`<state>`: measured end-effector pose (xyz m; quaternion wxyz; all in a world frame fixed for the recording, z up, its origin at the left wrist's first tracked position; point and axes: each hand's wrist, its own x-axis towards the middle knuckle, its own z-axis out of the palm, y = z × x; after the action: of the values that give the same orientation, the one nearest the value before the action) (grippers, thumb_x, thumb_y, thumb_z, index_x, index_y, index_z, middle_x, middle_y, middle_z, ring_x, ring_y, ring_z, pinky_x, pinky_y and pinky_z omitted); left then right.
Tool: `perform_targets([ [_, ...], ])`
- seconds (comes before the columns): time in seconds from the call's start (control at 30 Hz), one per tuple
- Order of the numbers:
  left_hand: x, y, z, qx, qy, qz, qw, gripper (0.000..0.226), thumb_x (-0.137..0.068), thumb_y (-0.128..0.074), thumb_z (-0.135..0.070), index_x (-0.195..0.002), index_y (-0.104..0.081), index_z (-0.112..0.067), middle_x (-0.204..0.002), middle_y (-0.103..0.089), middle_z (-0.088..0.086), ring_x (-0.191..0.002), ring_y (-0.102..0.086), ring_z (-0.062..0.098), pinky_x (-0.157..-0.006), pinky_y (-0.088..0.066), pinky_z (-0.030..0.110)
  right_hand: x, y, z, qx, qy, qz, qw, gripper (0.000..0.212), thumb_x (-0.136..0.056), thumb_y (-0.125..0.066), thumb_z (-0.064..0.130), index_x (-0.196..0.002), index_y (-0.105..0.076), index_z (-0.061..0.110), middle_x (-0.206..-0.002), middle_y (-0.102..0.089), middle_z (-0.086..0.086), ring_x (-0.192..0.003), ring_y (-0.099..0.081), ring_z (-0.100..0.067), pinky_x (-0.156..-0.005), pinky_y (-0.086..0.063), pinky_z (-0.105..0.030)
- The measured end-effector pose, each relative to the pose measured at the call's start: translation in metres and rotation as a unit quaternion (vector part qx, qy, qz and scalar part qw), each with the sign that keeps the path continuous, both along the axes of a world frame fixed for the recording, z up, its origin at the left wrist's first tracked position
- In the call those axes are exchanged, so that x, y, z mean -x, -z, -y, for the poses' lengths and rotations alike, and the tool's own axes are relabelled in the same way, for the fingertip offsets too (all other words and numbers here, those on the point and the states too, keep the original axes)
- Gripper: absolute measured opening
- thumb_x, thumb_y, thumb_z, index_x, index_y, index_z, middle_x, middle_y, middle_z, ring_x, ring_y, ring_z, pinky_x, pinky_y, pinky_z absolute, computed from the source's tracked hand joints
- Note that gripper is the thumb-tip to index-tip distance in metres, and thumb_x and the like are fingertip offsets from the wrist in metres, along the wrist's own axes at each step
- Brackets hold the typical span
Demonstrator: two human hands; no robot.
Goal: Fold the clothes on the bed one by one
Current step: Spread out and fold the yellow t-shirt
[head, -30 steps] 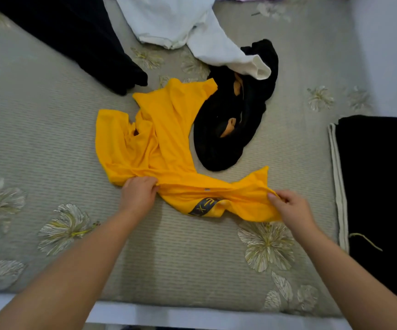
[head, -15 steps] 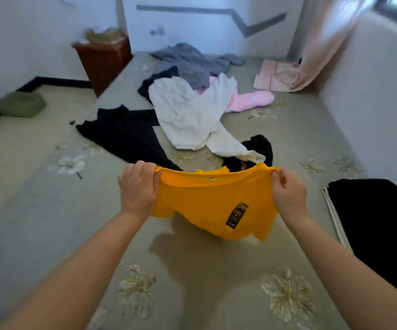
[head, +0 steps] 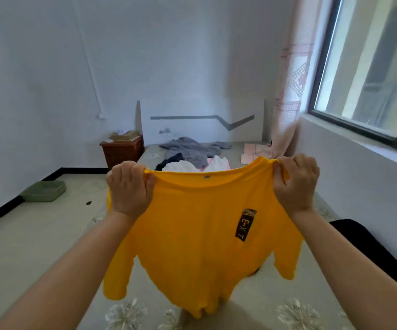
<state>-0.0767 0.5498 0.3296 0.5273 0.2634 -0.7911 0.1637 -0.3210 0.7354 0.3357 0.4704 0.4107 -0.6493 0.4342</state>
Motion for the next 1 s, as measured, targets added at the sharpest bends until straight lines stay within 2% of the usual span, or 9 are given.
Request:
perform_targets([
  [0.17, -0.037, -0.014, 0.007, 0.058, -0.034, 0.038, 0.997, 0.033, -0.095, -0.024, -0.036, -0.082, -0.035, -0.008, -0.070, -0.056, 0.021, -0.072, -0.028, 0.024, -0.060, -0.018, 0.034, -0.030, -0.008, 0.004, -0.019, -0.004, -0.010, 1.000, 0.030, -0.081, -0.047, 0.017, -0.065, -0.063, -0.002, -0.061, -0.054, -0.019, -0.063, -0.055, -0.038, -0.064, -0.027, -0.033],
  [0.23, -0.045, -0.006, 0.017, 0.061, -0.050, 0.068, 0.995, 0.022, -0.086, -0.034, -0.029, -0.083, -0.035, -0.008, -0.071, -0.057, 0.022, -0.073, -0.029, 0.025, -0.061, -0.019, 0.034, -0.035, 0.001, 0.014, -0.045, -0.005, -0.001, 0.999, 0.030, -0.080, -0.047, 0.016, -0.065, -0.064, -0.003, -0.061, -0.055, -0.019, -0.063, -0.056, -0.037, -0.064, -0.033, -0.036],
  [0.33, -0.050, 0.017, 0.034, 0.025, -0.060, 0.126, 0.990, 0.021, -0.082, -0.034, -0.029, -0.082, -0.034, -0.008, -0.072, -0.057, 0.021, -0.074, -0.036, 0.028, -0.061, -0.018, 0.034, -0.034, 0.024, 0.034, -0.097, -0.015, -0.001, 0.995, 0.030, -0.079, -0.048, 0.017, -0.064, -0.065, -0.002, -0.059, -0.054, -0.018, -0.060, -0.055, -0.036, -0.058, -0.043, -0.039],
  [0.47, -0.052, 0.072, 0.064, -0.017, -0.088, 0.189, 0.978, 0.032, -0.090, -0.027, -0.038, -0.083, -0.036, -0.008, -0.070, -0.054, 0.019, -0.071, -0.028, 0.025, -0.059, -0.017, 0.033, -0.018, 0.080, 0.074, -0.176, -0.033, 0.004, 0.984, 0.035, -0.079, -0.043, 0.021, -0.063, -0.065, -0.001, -0.058, -0.054, -0.017, -0.056, -0.055, -0.033, -0.053, -0.043, -0.036],
  [0.57, -0.048, 0.122, 0.096, -0.042, -0.100, 0.248, 0.963, 0.051, -0.095, -0.007, -0.046, -0.085, -0.039, -0.007, -0.082, -0.042, 0.013, -0.072, -0.029, 0.024, -0.060, -0.018, 0.033, -0.003, 0.137, 0.114, -0.232, -0.054, 0.023, 0.971, 0.034, -0.080, -0.043, 0.019, -0.063, -0.065, -0.001, -0.057, -0.053, -0.017, -0.054, -0.054, -0.033, -0.050, -0.044, -0.036],
  [0.67, -0.038, 0.169, 0.134, -0.072, -0.101, 0.317, 0.940, 0.057, -0.093, -0.007, -0.053, -0.090, -0.041, -0.008, -0.087, -0.038, 0.010, -0.076, -0.032, 0.025, -0.062, -0.021, 0.034, 0.013, 0.196, 0.154, -0.293, -0.069, 0.045, 0.953, 0.034, -0.081, -0.043, 0.020, -0.061, -0.063, 0.001, -0.055, -0.053, -0.014, -0.053, -0.054, -0.030, -0.048, -0.041, -0.033],
  [0.8, -0.011, 0.231, 0.181, -0.129, -0.087, 0.403, 0.902, 0.039, -0.077, -0.032, -0.047, -0.089, -0.039, -0.010, -0.076, -0.057, 0.014, -0.075, -0.032, 0.023, -0.061, -0.020, 0.033, 0.033, 0.265, 0.197, -0.396, -0.093, 0.088, 0.909, 0.036, -0.080, -0.041, 0.027, -0.059, -0.061, 0.005, -0.053, -0.052, -0.008, -0.052, -0.053, -0.026, -0.047, -0.037, -0.030],
  [0.9, 0.012, 0.279, 0.208, -0.166, -0.091, 0.434, 0.881, 0.029, -0.071, -0.035, -0.035, -0.087, -0.039, -0.011, -0.069, -0.060, 0.012, -0.073, -0.031, 0.021, -0.060, -0.018, 0.032, 0.050, 0.311, 0.217, -0.480, -0.120, 0.075, 0.866, 0.041, -0.075, -0.040, 0.038, -0.059, -0.062, 0.008, -0.053, -0.055, -0.003, -0.053, -0.052, -0.023, -0.047, -0.036, -0.029],
  [1.0, 0.027, 0.327, 0.227, -0.172, -0.093, 0.443, 0.875, 0.026, -0.073, -0.035, -0.032, -0.086, -0.040, -0.010, -0.068, -0.059, 0.012, -0.072, -0.031, 0.021, -0.060, -0.019, 0.032, 0.066, 0.348, 0.236, -0.511, -0.120, 0.073, 0.848, 0.035, -0.072, -0.040, 0.029, -0.061, -0.064, 0.006, -0.054, -0.056, -0.005, -0.052, -0.052, -0.024, -0.046, -0.036, -0.028],
])
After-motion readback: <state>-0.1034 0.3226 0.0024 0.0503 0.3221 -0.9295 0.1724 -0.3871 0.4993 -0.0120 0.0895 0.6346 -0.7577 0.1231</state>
